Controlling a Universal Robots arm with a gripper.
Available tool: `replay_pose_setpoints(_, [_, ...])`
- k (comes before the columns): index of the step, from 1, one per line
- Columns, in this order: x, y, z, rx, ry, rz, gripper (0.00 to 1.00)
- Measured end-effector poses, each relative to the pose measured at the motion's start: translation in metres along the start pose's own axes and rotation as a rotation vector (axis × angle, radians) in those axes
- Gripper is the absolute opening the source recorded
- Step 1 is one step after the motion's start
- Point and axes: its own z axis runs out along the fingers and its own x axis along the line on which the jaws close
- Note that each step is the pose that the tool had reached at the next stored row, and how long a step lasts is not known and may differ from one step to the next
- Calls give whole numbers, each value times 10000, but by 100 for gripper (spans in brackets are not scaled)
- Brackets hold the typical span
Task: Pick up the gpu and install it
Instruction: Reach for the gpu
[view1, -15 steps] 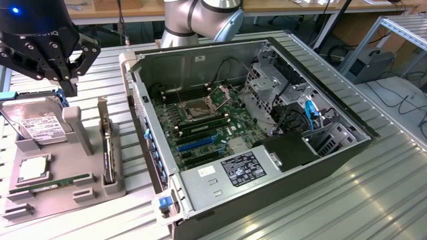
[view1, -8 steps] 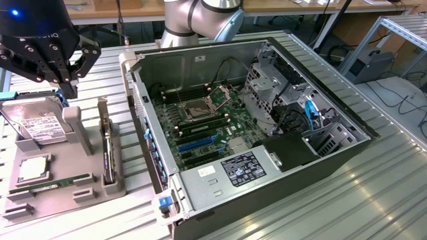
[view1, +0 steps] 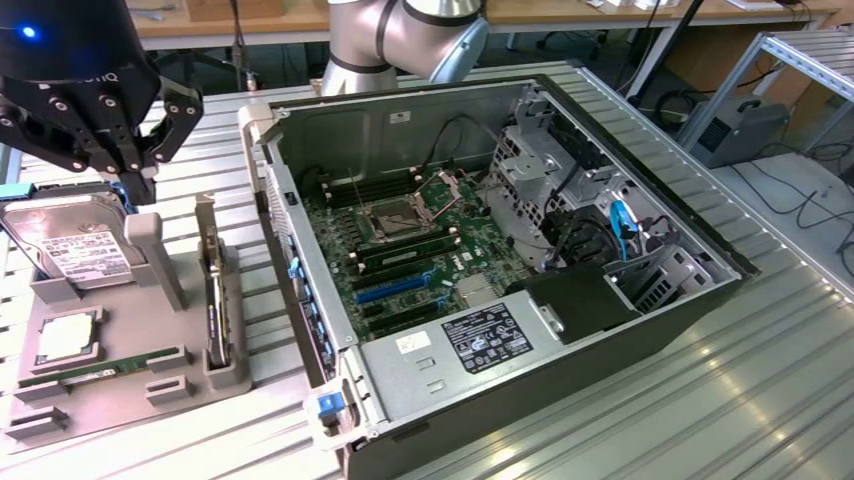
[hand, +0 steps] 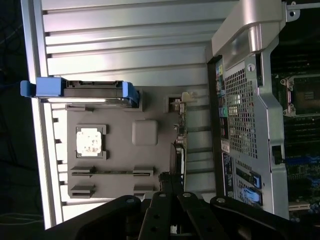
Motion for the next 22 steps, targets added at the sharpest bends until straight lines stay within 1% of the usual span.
replay_pose_setpoints(18, [-18,-213,-7,220,-18,-7,11])
replay_pose_setpoints(20, [-21,-257,-8,270,-22,-8,11])
replay_pose_setpoints(22, [-24,-288,-9,303,-24,-9,11])
